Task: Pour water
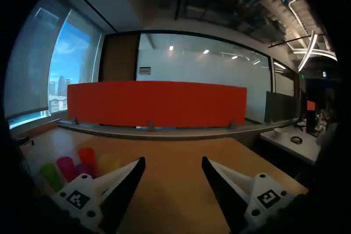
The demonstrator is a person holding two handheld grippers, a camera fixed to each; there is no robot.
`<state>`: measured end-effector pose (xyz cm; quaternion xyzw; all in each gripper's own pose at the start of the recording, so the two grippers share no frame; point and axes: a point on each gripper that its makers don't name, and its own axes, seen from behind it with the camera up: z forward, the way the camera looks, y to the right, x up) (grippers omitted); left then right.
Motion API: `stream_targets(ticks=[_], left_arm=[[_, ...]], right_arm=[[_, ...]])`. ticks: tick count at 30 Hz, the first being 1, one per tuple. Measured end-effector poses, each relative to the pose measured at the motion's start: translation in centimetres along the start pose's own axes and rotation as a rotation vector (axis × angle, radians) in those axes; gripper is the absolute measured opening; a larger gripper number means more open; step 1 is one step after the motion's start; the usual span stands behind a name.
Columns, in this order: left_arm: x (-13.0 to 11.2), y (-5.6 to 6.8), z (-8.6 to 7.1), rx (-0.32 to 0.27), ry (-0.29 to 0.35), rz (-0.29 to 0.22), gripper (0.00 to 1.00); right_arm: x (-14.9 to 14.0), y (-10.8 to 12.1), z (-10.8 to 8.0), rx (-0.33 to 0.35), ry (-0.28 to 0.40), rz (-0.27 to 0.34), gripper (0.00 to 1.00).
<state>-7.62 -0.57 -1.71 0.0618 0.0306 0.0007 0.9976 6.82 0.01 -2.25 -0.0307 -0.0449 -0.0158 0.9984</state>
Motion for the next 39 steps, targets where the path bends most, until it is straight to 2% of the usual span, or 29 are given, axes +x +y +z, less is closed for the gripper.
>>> stream_targets(ticks=[24, 33, 39], left_arm=[[0.0, 0.2, 0.1, -0.008, -0.005, 0.002, 0.82], [0.0, 0.2, 0.1, -0.008, -0.005, 0.002, 0.82], [0.0, 0.2, 0.1, -0.008, -0.005, 0.001, 0.82]], right_arm=[[-0.3, 0.6, -0.4, 0.005, 0.014, 0.006, 0.99], [-0.7, 0.1, -0.6, 0.043, 0.041, -0.002, 0.99], [-1.7, -0.3, 0.0, 0.066, 0.052, -0.019, 0.99]])
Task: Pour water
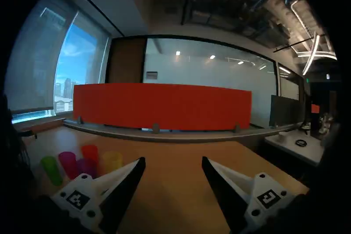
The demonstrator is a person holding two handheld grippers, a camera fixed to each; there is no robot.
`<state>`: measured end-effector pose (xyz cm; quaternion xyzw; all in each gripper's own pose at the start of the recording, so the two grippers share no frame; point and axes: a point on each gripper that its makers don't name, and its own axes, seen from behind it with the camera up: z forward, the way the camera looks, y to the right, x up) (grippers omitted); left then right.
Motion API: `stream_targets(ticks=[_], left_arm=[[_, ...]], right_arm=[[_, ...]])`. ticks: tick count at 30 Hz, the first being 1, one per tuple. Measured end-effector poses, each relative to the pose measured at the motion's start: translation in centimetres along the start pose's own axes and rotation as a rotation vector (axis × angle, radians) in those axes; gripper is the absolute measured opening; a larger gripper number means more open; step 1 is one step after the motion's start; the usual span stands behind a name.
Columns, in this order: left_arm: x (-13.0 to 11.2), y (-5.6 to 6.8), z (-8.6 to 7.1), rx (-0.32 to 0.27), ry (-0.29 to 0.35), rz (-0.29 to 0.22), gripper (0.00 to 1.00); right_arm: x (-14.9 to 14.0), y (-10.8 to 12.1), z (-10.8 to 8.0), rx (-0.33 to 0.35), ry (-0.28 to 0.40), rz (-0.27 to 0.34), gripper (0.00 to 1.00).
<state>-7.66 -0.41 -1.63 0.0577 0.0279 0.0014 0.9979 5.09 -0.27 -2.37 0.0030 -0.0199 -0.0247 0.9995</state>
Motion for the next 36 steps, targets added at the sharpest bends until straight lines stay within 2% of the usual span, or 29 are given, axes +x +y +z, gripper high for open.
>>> stream_targets(ticks=[6, 18, 21, 36], left_arm=[[0.0, 0.0, 0.0, 0.000, 0.000, 0.001, 0.82], [0.0, 0.0, 0.0, 0.000, 0.000, 0.001, 0.82], [0.1, 0.1, 0.0, 0.000, 0.000, 0.001, 0.82], [0.1, 0.0, 0.0, 0.000, 0.000, 0.001, 0.82]], right_arm=[[-0.8, -0.2, 0.8, 0.007, 0.014, 0.000, 0.99], [-0.5, -1.1, 1.4, 0.020, 0.101, -0.004, 0.99], [-0.8, -1.5, 1.7, 0.030, 0.105, 0.008, 0.99], [-4.5, -0.1, 2.8, 0.003, 0.056, 0.047, 0.99]])
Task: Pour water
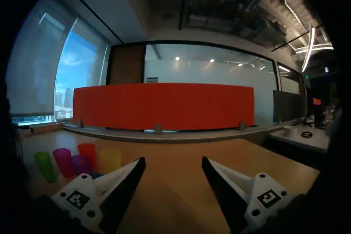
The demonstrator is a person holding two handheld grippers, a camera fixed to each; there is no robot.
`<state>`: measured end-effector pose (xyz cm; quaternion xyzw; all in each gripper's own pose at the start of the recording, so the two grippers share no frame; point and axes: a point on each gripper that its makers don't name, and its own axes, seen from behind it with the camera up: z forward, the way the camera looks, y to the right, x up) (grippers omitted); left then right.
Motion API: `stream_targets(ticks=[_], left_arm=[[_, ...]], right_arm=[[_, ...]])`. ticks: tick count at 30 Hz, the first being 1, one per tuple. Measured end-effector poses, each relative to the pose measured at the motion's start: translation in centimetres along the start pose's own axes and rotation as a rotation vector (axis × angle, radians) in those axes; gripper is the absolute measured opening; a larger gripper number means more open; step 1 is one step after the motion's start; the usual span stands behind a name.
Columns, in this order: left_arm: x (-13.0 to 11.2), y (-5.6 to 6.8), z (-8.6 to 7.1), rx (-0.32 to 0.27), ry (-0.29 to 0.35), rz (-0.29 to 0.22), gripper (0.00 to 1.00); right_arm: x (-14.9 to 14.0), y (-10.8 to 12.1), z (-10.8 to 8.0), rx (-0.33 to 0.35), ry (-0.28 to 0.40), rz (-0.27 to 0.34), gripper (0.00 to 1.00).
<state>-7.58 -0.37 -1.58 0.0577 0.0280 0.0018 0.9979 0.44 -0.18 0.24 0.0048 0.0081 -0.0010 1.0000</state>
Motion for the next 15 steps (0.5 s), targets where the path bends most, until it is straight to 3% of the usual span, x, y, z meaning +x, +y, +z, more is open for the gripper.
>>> stream_targets(ticks=[15], left_arm=[[-0.01, -0.09, -0.03, 0.000, 0.000, 0.000, 0.82]], right_arm=[[-0.70, 0.28, 0.06, -0.002, -0.014, 0.002, 0.99]])
